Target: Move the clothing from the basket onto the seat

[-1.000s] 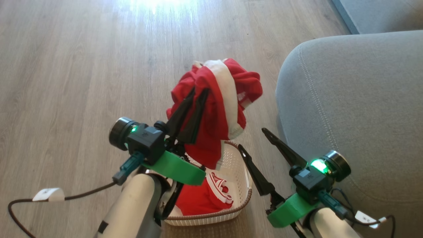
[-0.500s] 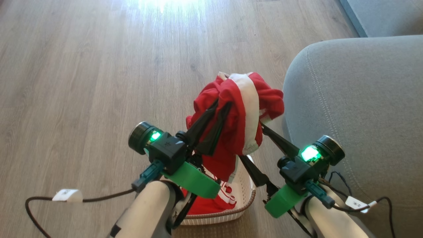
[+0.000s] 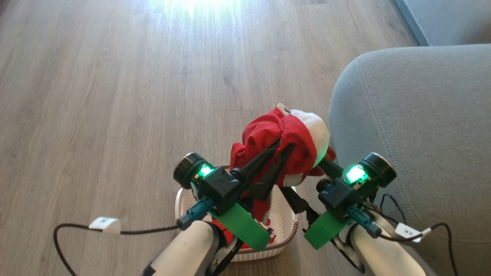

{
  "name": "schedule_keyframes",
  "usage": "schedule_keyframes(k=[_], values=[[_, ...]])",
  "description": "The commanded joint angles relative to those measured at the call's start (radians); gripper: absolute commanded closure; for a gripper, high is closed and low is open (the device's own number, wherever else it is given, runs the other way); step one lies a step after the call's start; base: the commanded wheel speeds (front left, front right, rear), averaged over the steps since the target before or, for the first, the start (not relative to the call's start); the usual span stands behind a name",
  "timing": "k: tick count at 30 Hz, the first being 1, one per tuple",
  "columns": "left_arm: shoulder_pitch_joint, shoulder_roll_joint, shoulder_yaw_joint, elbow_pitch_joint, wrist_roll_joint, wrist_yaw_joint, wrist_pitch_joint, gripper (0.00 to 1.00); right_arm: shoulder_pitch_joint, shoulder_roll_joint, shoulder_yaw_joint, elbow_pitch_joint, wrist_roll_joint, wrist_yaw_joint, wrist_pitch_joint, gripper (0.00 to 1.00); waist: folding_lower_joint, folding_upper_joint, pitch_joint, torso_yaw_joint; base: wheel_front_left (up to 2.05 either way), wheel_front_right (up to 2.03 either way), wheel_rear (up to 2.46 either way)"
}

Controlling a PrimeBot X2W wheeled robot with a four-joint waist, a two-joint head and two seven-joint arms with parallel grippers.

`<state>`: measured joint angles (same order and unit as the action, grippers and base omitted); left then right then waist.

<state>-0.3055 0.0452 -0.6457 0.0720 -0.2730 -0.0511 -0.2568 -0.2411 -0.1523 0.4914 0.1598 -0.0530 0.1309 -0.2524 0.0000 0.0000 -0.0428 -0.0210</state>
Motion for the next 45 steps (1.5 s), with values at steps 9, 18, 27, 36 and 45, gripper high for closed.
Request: schedule_keyframes(k=[9,18,27,36,45], values=[[-0.040,0.005,-0.003,-0.035,-0.021,-0.010,-0.005,1.00,-0.052,0.046,-0.013,0.018,0.005,0.000,-0.009,0.00,0.0000,0.0000,-0.006,0.005,0.00,0.00,0.00],[-0.037,0.005,-0.009,-0.038,-0.025,-0.009,-0.005,1.00,-0.039,0.076,-0.069,0.006,0.023,0.000,-0.009,1.00,0.0000,0.0000,-0.012,0.015,0.00,0.00,0.00],[-0.030,0.005,0.006,-0.044,-0.029,-0.011,-0.005,1.00,-0.009,0.097,-0.156,-0.047,-0.014,0.000,-0.009,1.00,0.0000,0.0000,-0.015,0.025,0.00,0.00,0.00],[-0.035,0.005,0.025,-0.040,-0.003,-0.010,-0.005,0.17,-0.007,0.102,-0.175,-0.084,-0.026,0.000,-0.009,1.00,0.0000,0.0000,-0.008,0.021,0.00,0.00,0.00],[-0.035,0.005,0.052,-0.010,0.033,-0.017,-0.005,0.00,-0.005,0.102,-0.238,-0.135,-0.054,0.000,-0.009,1.00,0.0000,0.0000,-0.002,0.017,0.00,0.00,0.00]])
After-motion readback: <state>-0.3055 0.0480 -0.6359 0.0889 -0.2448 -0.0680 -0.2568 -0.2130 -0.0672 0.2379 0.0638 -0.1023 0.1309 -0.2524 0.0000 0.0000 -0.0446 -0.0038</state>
